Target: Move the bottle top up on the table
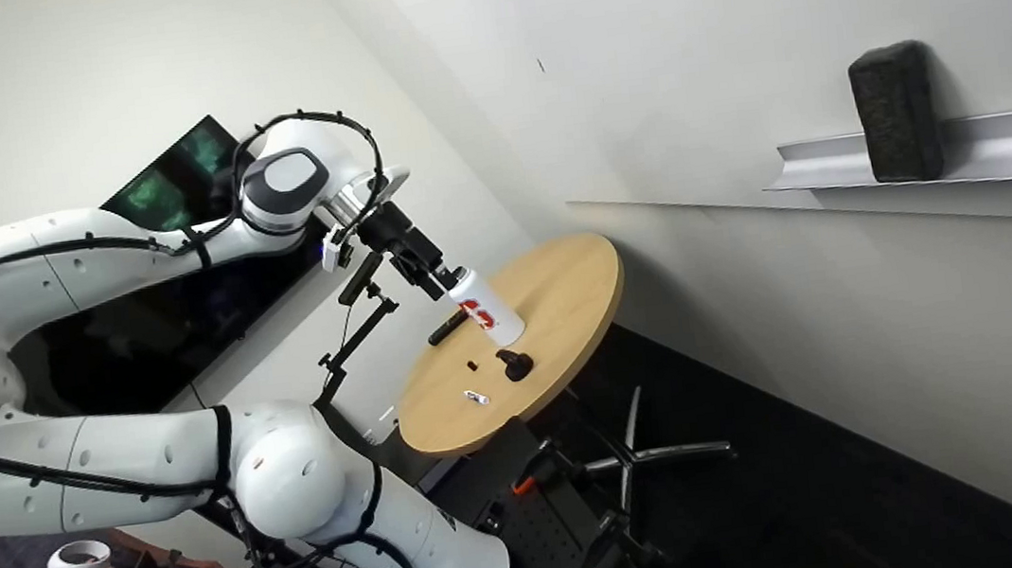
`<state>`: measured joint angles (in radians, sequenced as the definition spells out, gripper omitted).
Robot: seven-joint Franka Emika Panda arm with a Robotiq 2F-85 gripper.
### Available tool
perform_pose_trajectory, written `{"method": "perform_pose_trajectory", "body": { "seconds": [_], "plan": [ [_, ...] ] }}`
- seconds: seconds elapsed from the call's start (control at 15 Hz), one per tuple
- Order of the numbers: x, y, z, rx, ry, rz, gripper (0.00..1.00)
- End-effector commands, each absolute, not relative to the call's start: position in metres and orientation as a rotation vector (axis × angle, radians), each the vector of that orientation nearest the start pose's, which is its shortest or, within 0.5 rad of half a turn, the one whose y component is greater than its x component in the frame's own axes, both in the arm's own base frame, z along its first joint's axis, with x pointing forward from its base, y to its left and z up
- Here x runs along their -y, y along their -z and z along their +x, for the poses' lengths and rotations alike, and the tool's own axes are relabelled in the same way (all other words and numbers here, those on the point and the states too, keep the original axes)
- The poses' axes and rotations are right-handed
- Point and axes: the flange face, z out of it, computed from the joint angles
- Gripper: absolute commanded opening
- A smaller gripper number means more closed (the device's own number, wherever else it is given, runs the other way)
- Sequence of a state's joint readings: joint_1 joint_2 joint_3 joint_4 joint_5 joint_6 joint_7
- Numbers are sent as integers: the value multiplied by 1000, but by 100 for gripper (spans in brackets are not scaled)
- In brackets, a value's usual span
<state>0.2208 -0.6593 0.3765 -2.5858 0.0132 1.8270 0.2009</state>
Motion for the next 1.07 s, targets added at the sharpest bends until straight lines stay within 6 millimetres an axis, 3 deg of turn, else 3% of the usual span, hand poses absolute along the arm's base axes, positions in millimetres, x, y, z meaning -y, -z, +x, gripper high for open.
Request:
{"method": "perform_pose_trajectory", "body": {
  "seconds": [0.0, 0.27, 0.6, 0.73, 0.8, 1.0],
  "plan": [
    [-200, -447, 284, 553, -82, -3360, 100],
    [-252, -431, 276, 963, -33, -3240, 100],
    [-318, -405, 255, 1329, 151, -2999, 100],
    [-326, -405, 256, 1437, 212, -2881, 100],
    [-321, -405, 250, 1359, 193, -2978, 100],
    [-325, -401, 253, 1424, 200, -2919, 100]
  ]
}}
